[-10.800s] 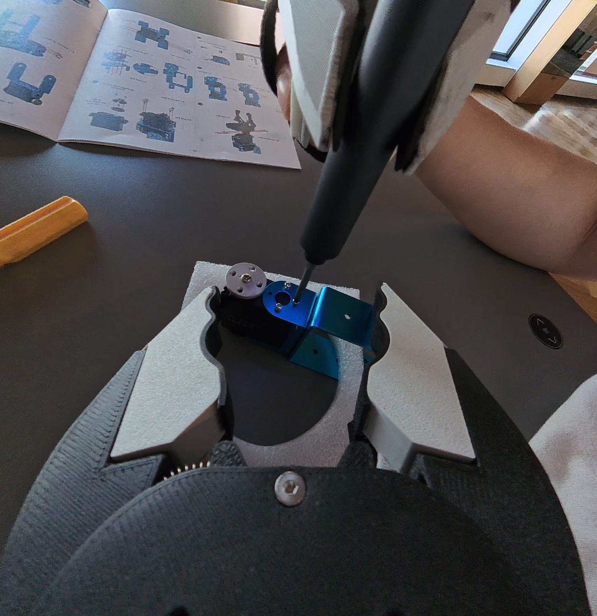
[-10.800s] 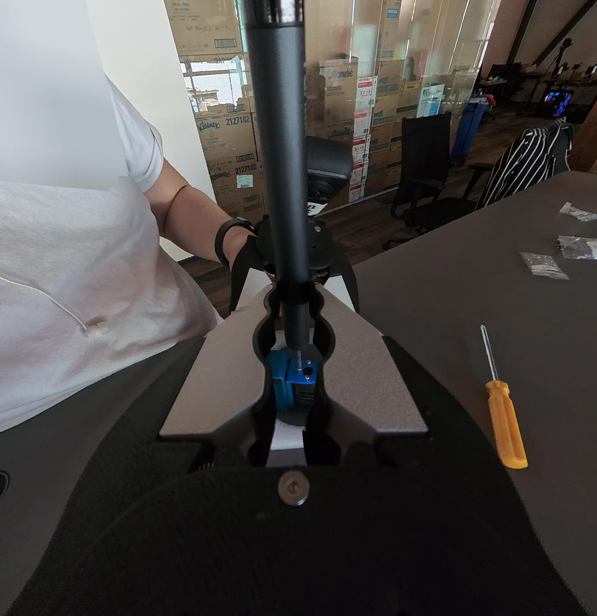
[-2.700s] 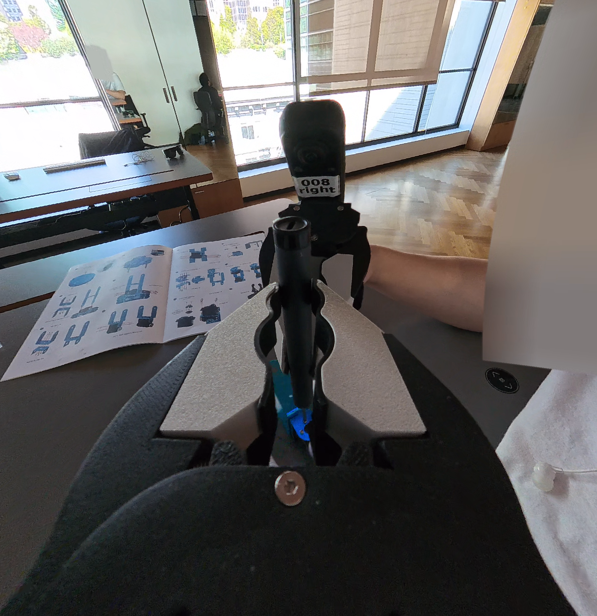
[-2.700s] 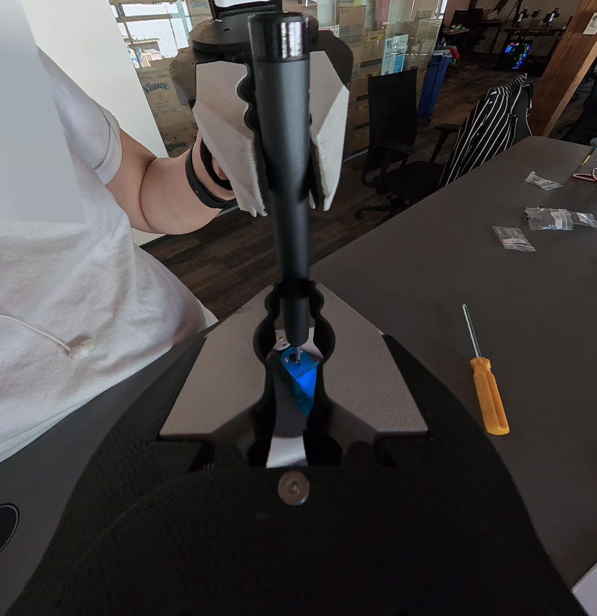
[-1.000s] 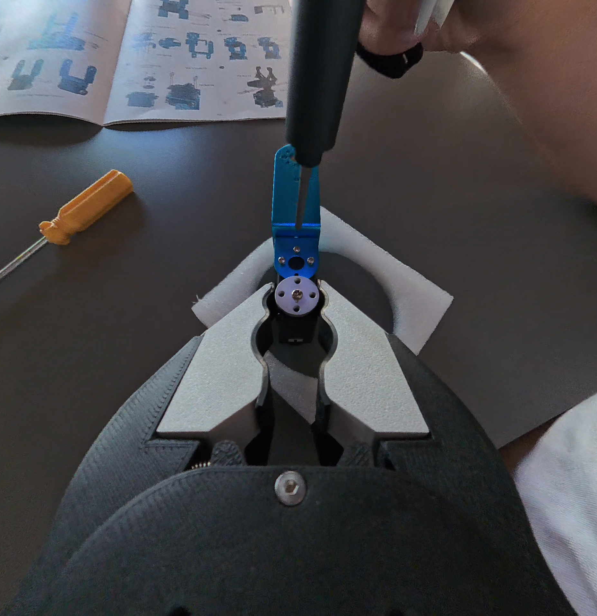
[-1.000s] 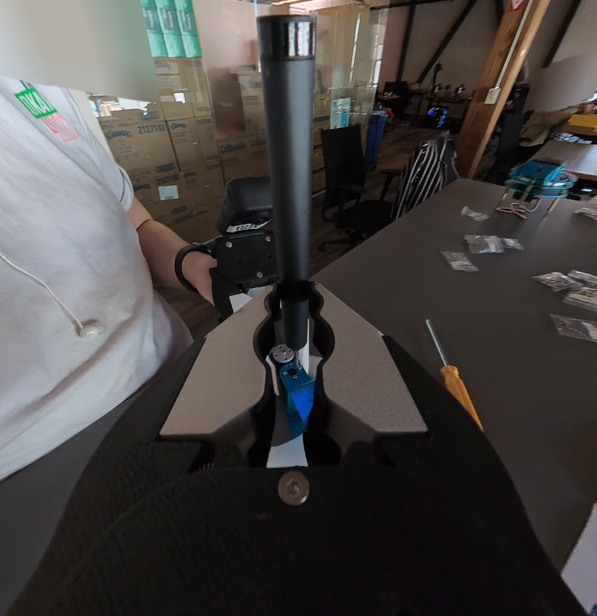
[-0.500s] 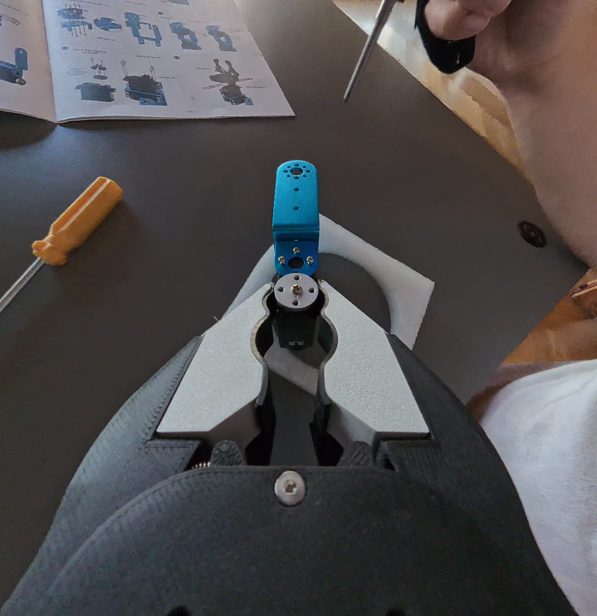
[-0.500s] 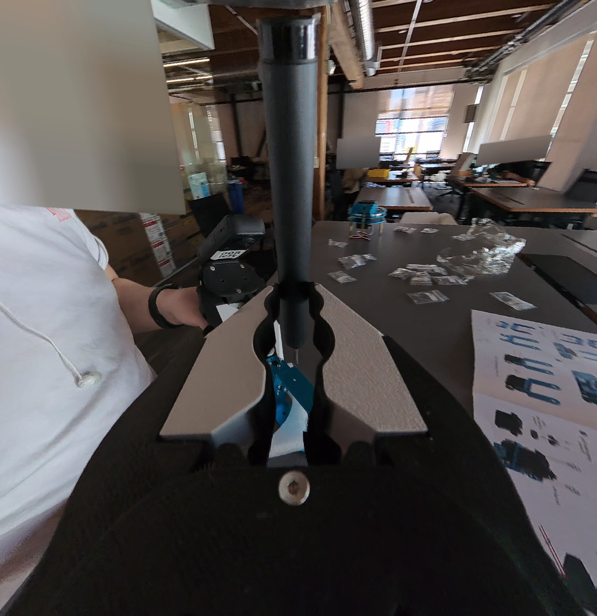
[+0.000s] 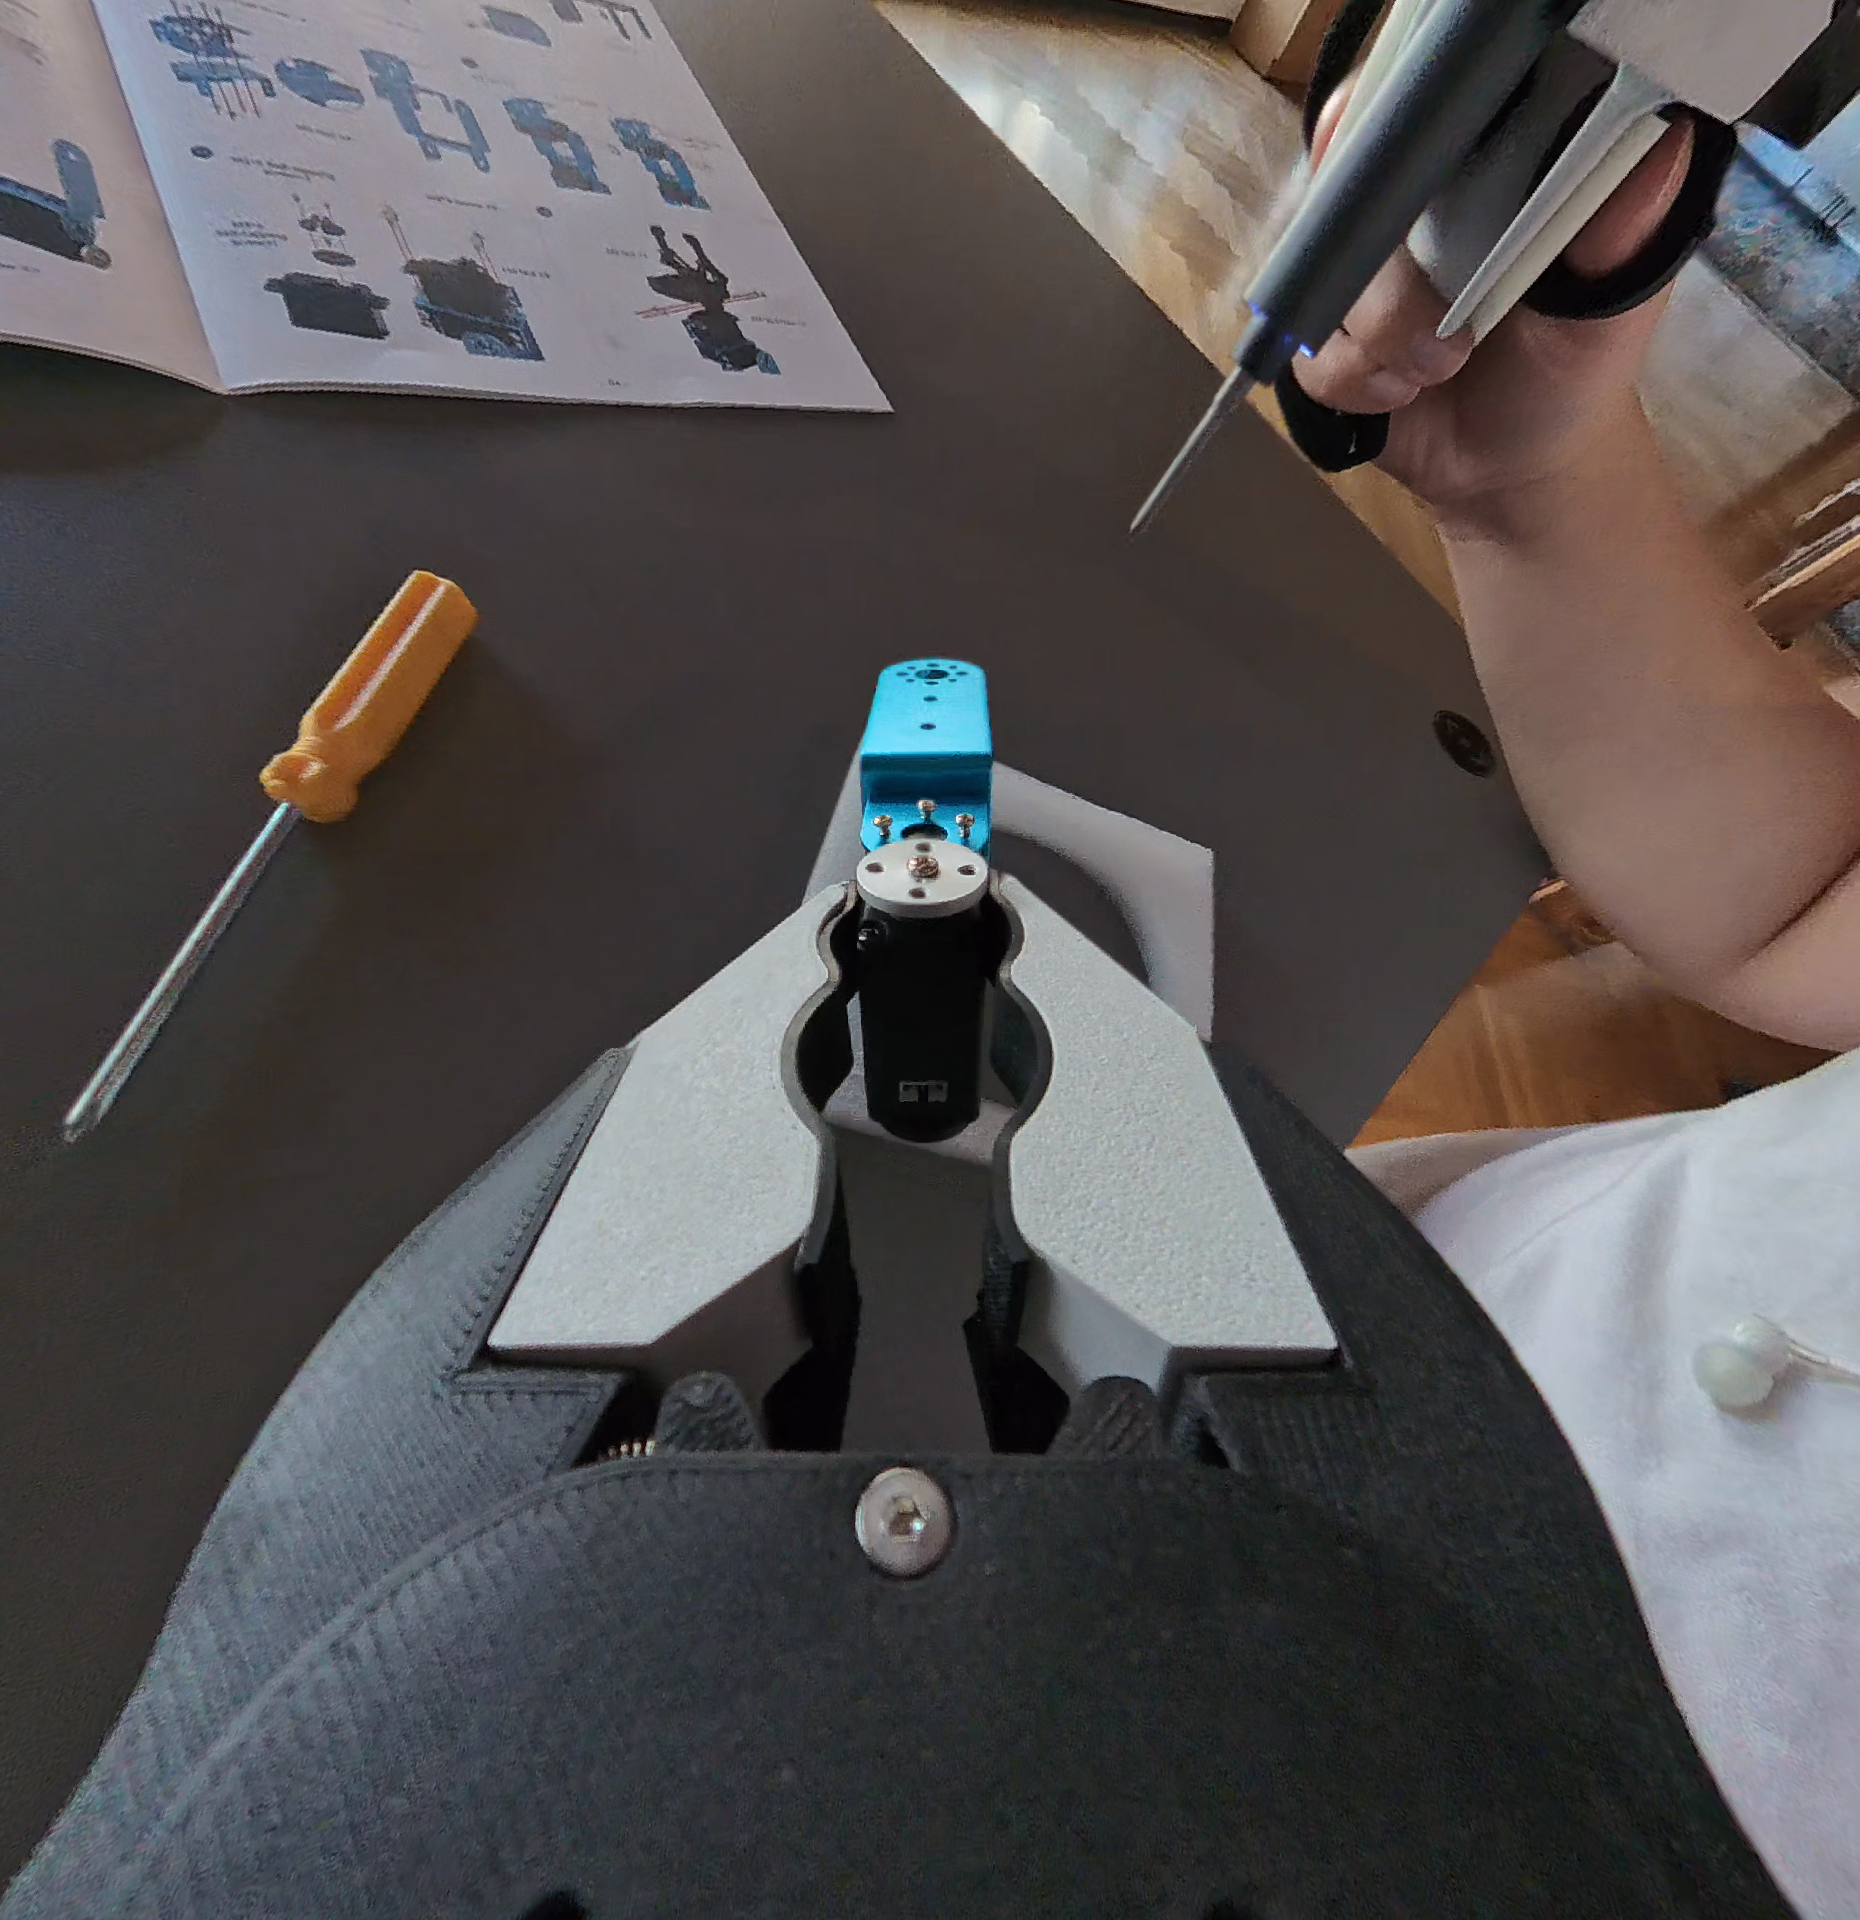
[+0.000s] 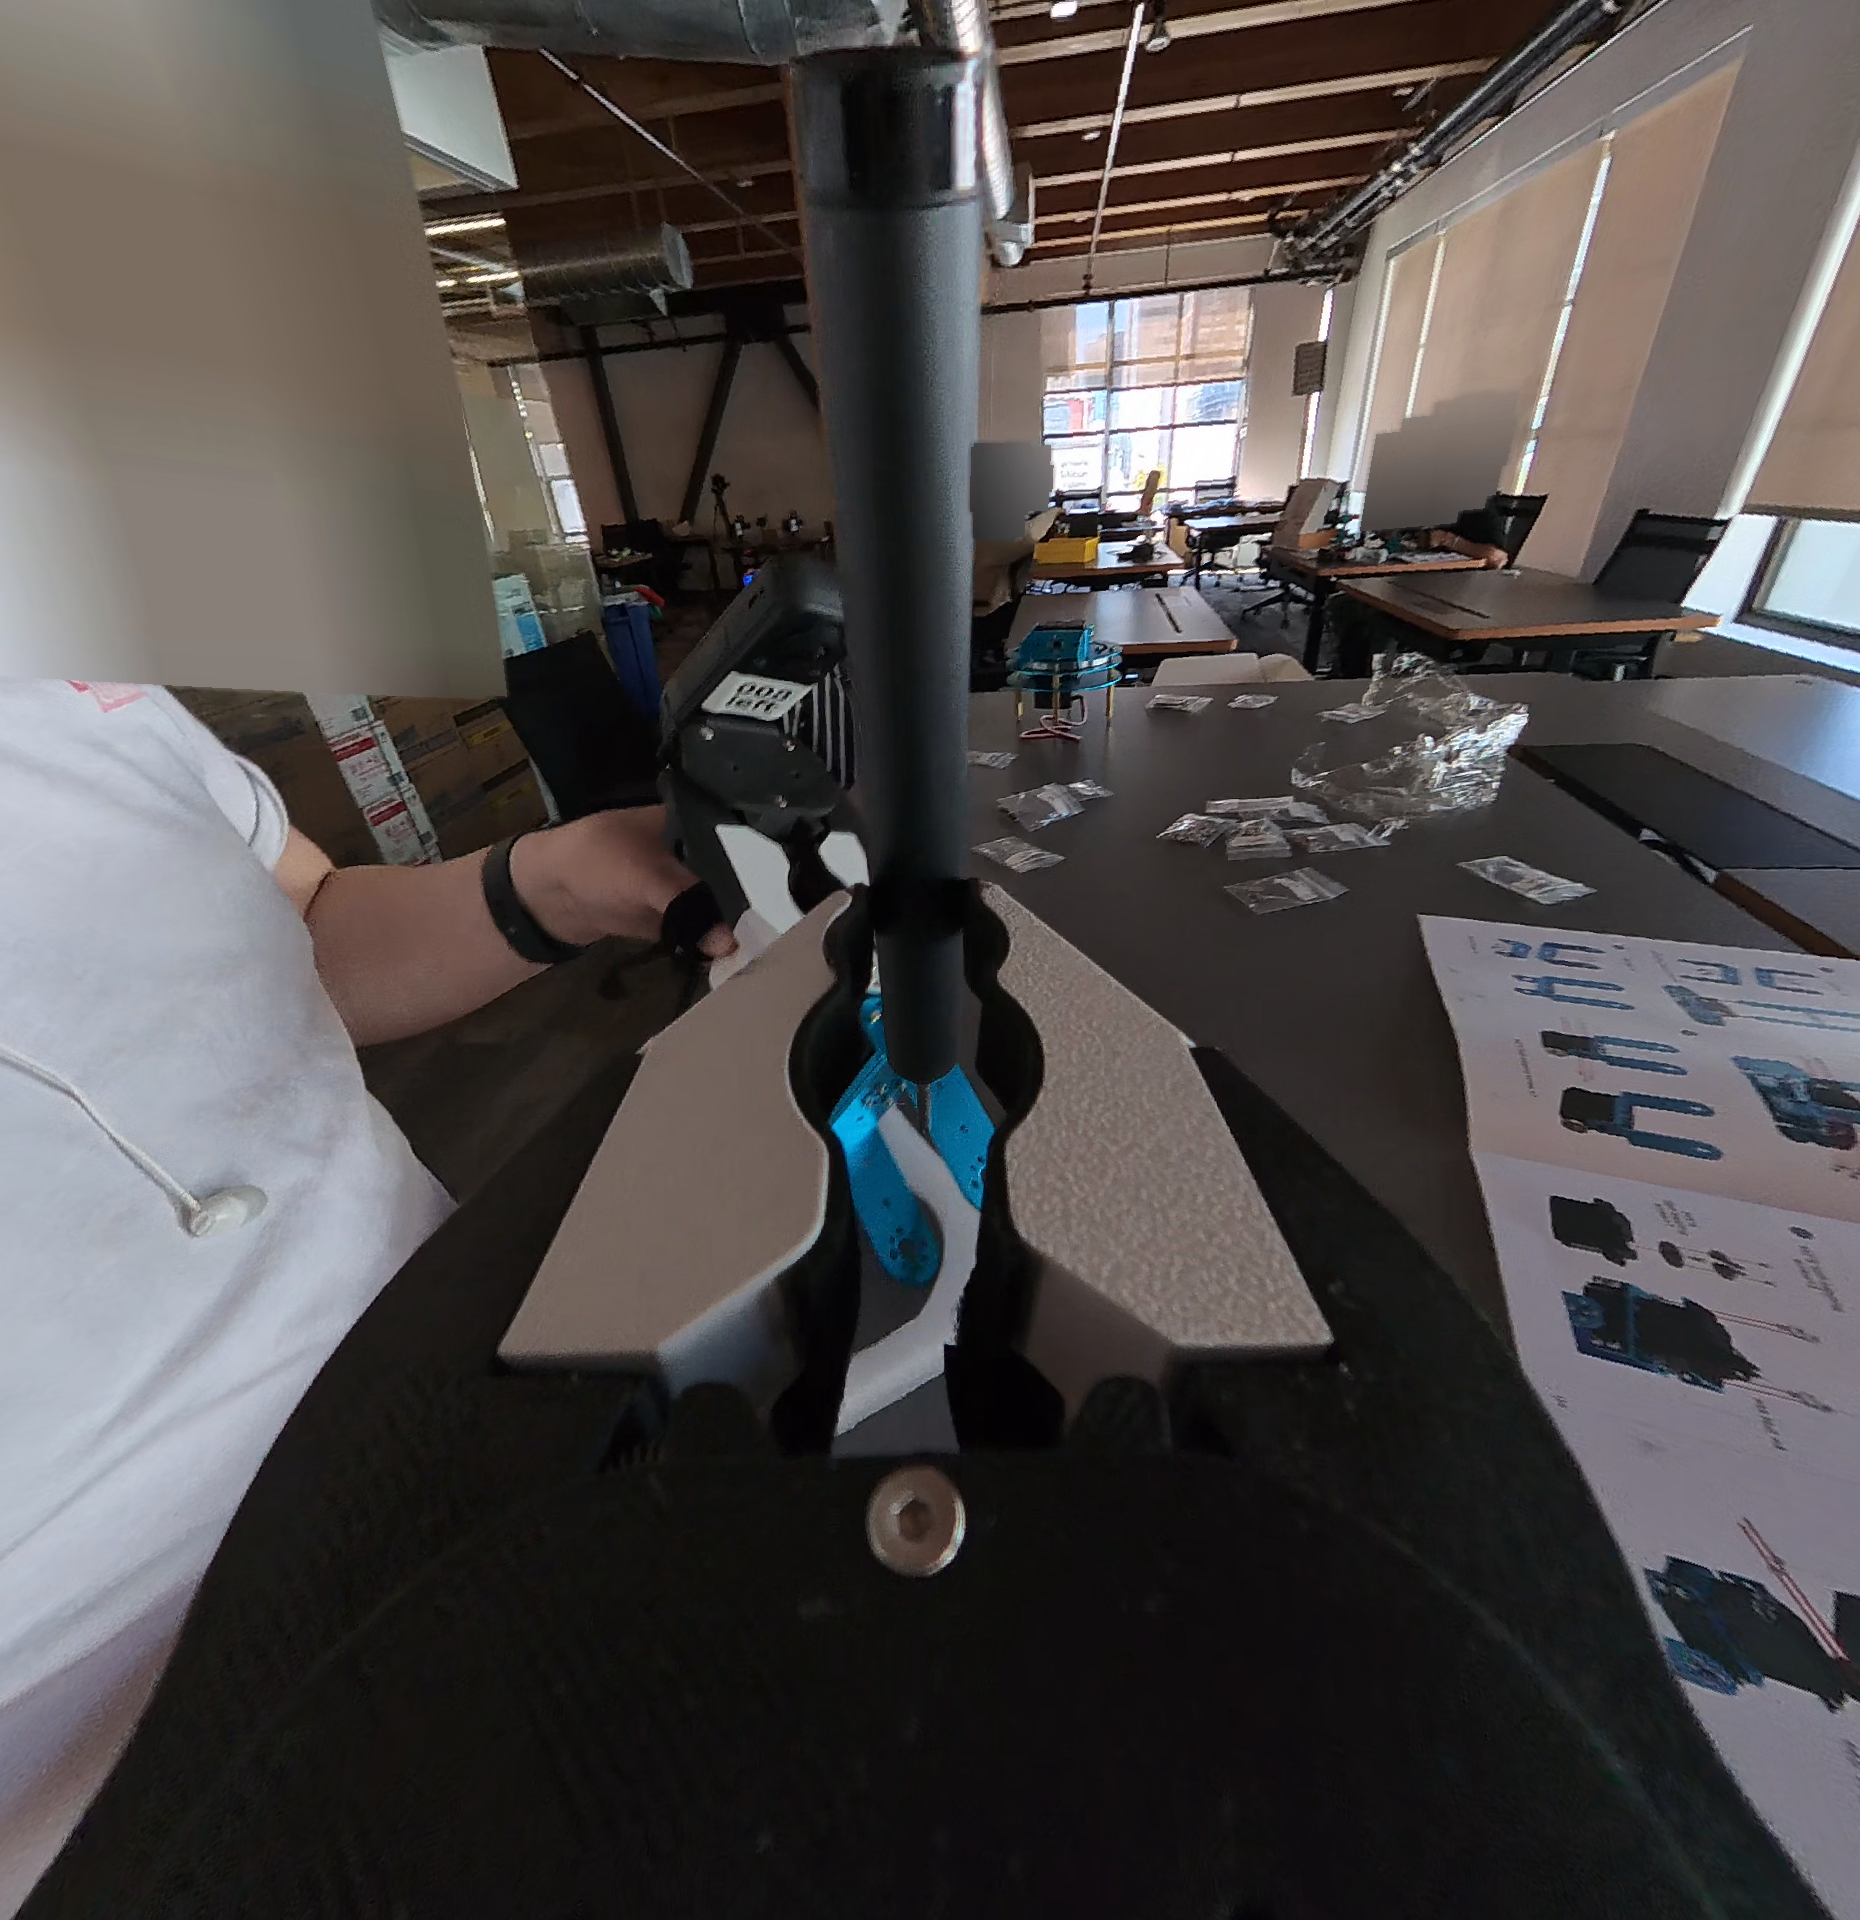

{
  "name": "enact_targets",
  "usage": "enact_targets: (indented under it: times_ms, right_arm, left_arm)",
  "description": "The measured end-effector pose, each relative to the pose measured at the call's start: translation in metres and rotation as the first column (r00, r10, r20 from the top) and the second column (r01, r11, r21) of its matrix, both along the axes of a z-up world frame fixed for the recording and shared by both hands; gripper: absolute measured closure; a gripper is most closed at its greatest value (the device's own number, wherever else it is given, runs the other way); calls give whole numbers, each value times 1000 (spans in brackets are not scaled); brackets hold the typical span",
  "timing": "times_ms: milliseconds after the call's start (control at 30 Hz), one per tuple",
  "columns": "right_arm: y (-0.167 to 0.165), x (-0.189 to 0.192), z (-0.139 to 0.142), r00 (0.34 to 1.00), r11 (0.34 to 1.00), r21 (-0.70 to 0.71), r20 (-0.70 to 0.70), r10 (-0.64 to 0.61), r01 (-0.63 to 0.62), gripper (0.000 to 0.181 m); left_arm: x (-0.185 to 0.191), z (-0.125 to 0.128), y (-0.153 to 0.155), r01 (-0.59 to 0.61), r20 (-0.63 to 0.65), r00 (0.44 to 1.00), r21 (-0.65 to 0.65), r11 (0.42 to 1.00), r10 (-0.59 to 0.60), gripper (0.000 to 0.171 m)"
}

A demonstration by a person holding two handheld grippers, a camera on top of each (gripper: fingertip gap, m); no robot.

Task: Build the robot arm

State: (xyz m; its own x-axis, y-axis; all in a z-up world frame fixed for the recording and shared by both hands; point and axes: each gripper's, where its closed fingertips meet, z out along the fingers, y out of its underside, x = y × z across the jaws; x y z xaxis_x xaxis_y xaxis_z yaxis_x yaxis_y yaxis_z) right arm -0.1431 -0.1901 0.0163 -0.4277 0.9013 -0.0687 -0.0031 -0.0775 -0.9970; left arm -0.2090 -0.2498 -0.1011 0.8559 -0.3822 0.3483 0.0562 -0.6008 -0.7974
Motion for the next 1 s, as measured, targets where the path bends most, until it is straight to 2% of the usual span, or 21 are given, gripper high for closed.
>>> enact_targets:
  times_ms: [100,200,300,367,567,767,867,1000]
  right_arm:
    - [-10,3,-5,998,998,-6,14,67,-67,165]
    - [-13,5,-13,994,994,-26,39,107,-106,165]
    - [-10,8,-24,992,993,-45,62,111,-109,165]
    - [-5,10,-32,991,992,-70,83,107,-102,165]
    - [13,7,-54,983,982,-183,164,88,-57,165]
    - [16,-1,-61,971,942,-333,215,109,-33,165]
    - [12,-4,-63,966,924,-381,231,120,-23,165]
    - [7,-12,-64,958,890,-455,264,116,18,165]
  left_arm:
    - [-7,6,-7,-3,-61,998,23,1000,5,151]
    - [-9,14,-16,-23,-61,998,38,999,26,151]
    - [-21,17,-27,-92,-144,984,75,993,102,151]
    - [-29,18,-34,-138,-155,976,89,986,151,151]
    - [-43,43,-49,-258,34,966,197,946,256,151]
    - [-70,54,-54,-369,61,929,240,898,366,151]
    - [-90,51,-55,-414,78,910,237,879,408,151]
    - [-111,33,-52,-452,120,891,143,881,438,151]
